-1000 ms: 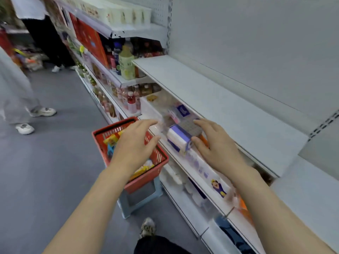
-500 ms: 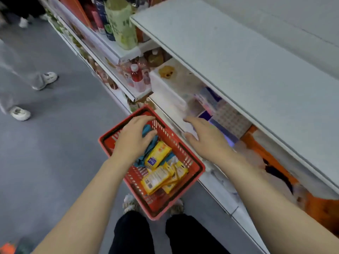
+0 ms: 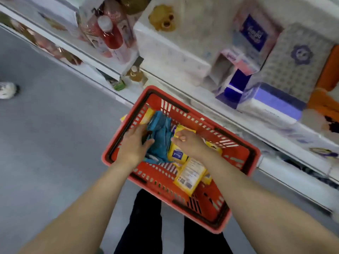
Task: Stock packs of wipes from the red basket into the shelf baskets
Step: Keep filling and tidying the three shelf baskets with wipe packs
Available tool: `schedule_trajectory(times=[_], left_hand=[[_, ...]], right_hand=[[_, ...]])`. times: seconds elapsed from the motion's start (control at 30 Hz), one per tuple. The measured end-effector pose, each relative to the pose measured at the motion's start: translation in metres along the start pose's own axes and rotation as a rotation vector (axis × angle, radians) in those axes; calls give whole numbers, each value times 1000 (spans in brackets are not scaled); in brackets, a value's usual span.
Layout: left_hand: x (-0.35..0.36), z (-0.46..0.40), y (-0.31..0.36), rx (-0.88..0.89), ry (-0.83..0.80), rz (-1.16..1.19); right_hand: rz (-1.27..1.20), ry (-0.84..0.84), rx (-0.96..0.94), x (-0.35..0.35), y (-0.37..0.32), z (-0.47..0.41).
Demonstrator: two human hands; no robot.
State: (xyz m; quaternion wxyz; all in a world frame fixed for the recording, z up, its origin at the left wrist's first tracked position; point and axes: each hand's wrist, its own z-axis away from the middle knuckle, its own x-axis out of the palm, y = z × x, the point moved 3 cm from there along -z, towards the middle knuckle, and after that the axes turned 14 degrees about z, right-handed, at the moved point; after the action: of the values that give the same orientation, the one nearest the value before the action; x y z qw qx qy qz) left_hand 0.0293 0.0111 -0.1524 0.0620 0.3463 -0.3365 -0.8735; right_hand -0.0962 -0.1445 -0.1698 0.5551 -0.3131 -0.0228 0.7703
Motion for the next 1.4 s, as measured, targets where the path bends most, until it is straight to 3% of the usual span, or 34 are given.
schedule_trajectory(times=[0.1, 0.23, 0.37, 0.5, 0.83, 0.93, 1.03, 1.2, 1.3, 1.4], left_hand=[[4, -10, -19, 15, -13, -10], [11, -6, -28, 12, -20, -17], [20, -15, -30, 25, -43, -106], [32, -31, -24, 125, -161, -232], [61, -33, -23, 68, -373, -398], [65, -25, -22, 72, -394, -434], [62, -19, -24, 31, -360, -289], [65, -5, -15, -88, -239, 97], [77, 12, 6, -150, -212, 358], [78, 18, 8, -277, -40, 564]], right_hand=[[-157, 46, 126, 20, -7, -30], [-281, 249, 347, 32, 12, -36], [-360, 226, 511, 50, 43, -30], [-428, 252, 488, 60, 58, -42], [-386, 315, 407, 74, 68, -45], [-569, 255, 379, 83, 60, -40], [-557, 269, 355, 83, 54, -32], [-952, 182, 248, 68, 64, 8], [-926, 100, 132, 61, 67, 27], [-754, 235, 191, 53, 85, 30]])
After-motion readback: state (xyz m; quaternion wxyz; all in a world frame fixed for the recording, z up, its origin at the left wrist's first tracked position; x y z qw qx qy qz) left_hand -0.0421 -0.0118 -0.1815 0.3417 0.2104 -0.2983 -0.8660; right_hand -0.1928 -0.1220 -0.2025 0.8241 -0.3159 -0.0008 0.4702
